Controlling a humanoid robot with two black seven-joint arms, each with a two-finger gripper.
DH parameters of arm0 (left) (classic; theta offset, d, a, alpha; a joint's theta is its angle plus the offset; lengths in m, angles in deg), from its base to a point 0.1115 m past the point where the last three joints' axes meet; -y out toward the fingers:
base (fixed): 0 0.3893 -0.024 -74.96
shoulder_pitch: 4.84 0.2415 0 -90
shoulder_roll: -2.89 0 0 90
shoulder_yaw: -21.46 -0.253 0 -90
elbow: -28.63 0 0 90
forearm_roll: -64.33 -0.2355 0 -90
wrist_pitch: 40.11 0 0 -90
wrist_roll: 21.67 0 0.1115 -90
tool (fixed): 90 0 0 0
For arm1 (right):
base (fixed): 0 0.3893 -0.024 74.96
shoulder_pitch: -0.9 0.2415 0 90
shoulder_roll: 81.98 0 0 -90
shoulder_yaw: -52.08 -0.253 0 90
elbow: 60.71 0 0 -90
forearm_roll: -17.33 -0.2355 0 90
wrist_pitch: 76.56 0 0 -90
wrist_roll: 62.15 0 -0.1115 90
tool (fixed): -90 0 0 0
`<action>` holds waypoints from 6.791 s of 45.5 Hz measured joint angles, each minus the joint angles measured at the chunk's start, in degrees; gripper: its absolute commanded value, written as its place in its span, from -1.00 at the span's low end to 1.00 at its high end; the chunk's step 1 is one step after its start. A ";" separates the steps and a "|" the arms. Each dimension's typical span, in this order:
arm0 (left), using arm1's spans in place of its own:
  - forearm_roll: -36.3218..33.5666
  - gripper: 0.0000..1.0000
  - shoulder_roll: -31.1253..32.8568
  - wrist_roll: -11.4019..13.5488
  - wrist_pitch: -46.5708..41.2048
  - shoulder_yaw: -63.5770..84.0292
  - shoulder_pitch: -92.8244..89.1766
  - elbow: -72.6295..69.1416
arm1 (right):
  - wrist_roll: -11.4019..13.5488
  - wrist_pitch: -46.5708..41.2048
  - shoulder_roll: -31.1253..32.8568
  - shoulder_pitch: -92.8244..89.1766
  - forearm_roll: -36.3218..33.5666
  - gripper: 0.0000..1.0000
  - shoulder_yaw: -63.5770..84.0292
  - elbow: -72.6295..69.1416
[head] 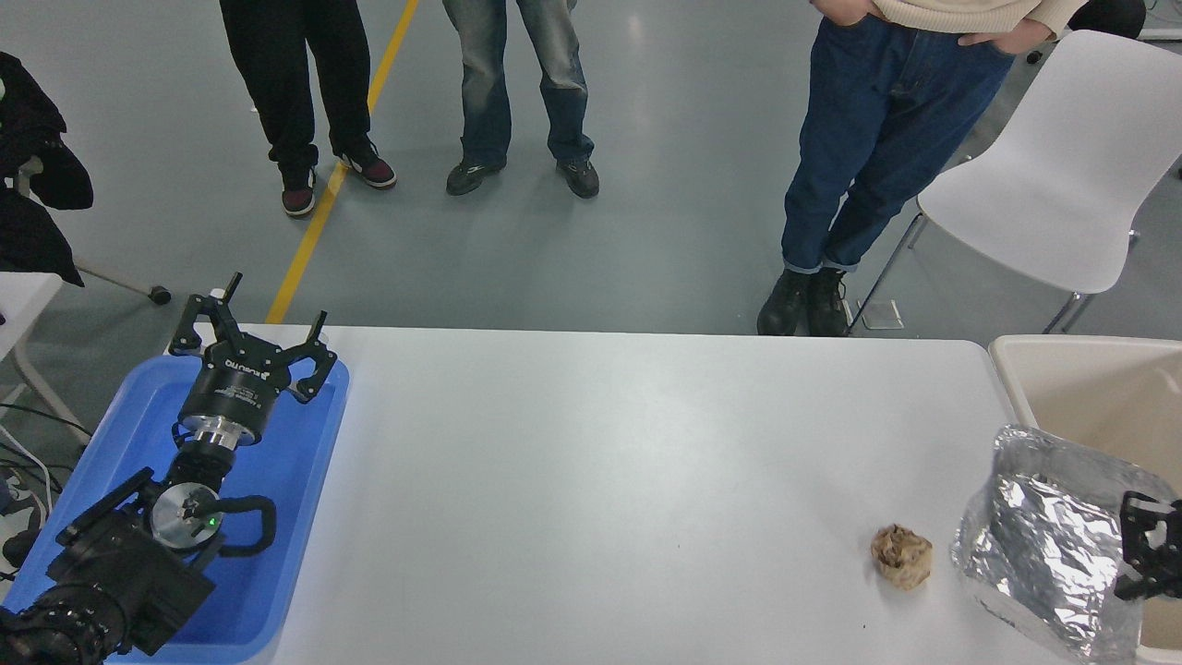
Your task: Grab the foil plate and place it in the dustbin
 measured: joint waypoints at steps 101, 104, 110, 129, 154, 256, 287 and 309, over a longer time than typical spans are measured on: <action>0.02 1.00 -0.01 0.02 -0.08 0.00 0.00 0.00 | 0.05 32.52 -3.58 -18.25 -0.70 -1.00 -4.68 17.01; 0.00 1.00 0.00 0.03 -0.08 0.00 0.00 0.00 | 0.08 33.52 -3.31 -22.22 -0.61 -1.00 -7.75 19.90; 0.01 1.00 -0.01 0.03 -0.09 0.00 0.00 -0.01 | 0.81 34.95 -3.11 -31.07 -0.57 -1.00 -13.40 27.15; 0.03 1.00 -0.08 0.08 -0.10 0.00 0.00 -0.02 | 3.35 37.97 -8.92 -59.00 -0.36 -1.00 -36.44 54.23; 0.01 1.00 -0.08 0.08 -0.09 0.00 0.02 -0.02 | 4.74 45.89 -14.54 -71.75 -0.63 -1.00 -45.35 65.54; 0.00 1.00 0.00 -0.01 -0.08 0.00 -0.09 -0.02 | 4.84 45.21 3.30 -37.11 16.17 1.00 -33.71 0.62; 0.00 1.00 -0.02 -0.03 -0.08 0.00 -0.02 -0.01 | 4.41 1.20 -16.68 4.38 9.68 1.00 -17.01 -0.96; 0.08 1.00 -0.11 0.15 -0.08 0.00 0.14 -0.03 | 4.42 -2.13 -28.21 20.19 7.65 1.00 -15.64 -1.64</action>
